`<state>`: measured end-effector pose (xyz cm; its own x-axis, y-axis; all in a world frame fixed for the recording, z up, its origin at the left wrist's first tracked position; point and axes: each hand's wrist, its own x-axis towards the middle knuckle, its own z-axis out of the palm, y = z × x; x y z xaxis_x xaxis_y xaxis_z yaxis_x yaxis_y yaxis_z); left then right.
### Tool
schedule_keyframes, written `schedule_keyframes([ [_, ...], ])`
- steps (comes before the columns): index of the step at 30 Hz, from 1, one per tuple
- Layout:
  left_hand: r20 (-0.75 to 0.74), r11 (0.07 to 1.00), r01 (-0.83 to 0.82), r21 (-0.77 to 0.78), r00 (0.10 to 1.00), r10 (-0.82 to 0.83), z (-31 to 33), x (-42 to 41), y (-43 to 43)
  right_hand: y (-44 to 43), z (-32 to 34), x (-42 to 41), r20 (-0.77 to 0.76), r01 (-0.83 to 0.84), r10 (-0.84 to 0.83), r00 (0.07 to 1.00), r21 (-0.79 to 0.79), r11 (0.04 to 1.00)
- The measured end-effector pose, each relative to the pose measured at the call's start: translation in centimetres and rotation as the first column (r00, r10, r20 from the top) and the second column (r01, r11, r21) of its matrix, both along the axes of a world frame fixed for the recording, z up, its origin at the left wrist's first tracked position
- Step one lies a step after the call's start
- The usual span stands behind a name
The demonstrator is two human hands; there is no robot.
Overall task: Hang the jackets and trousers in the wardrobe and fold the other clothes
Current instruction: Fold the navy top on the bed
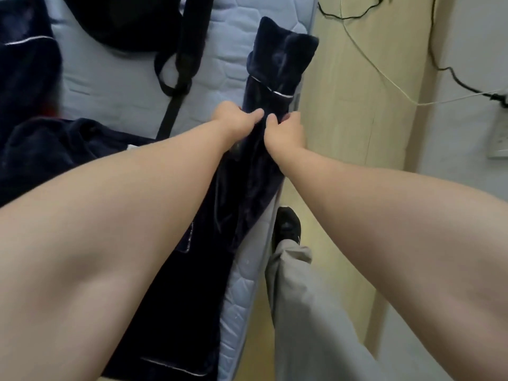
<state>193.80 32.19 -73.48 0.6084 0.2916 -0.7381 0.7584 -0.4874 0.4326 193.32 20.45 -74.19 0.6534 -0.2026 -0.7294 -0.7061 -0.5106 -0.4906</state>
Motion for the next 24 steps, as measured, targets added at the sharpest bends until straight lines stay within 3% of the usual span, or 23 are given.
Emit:
schedule_keyframes([
  [5, 0.093, 0.999, -0.017, -0.039, 0.995, 0.021, -0.4, 1.0, -1.7, -0.8, 2.3, 5.2, -0.078, 0.220, -0.209, 0.975, 0.175, 0.960],
  [7, 0.111, 0.991, -0.081, -0.105, 0.990, 0.092, 0.3, 0.7, -1.6, -0.4, 3.5, 6.3, -0.017, 0.205, -0.206, 0.978, 0.225, 0.953],
  [10, 0.120, 0.964, -0.203, -0.172, 0.967, 0.225, 2.4, -0.6, -0.5, 0.9, 5.5, 6.0, 0.109, 0.129, -0.148, 0.983, 0.161, 0.978],
  [14, 0.051, 0.778, -0.522, -0.350, 0.819, 0.572, 6.7, -3.2, 2.9, 4.0, 10.6, 1.7, 0.391, -0.132, 0.122, 0.912, 0.000, 0.991],
  [17, -0.043, 0.572, -0.647, -0.505, 0.680, 0.732, 11.1, -6.4, 6.8, 7.3, 14.5, -3.1, 0.519, -0.295, 0.244, 0.819, 0.017, 0.955],
  [21, -0.108, 0.316, -0.647, -0.694, 0.527, 0.843, 17.2, -13.1, 13.0, 12.7, 19.3, -10.9, 0.641, -0.511, 0.407, 0.651, -0.027, 0.859],
  [24, -0.097, 0.289, -0.636, -0.716, 0.501, 0.860, 20.5, -19.6, 17.9, 16.2, 21.2, -17.2, 0.659, -0.667, 0.571, 0.489, -0.140, 0.732],
])
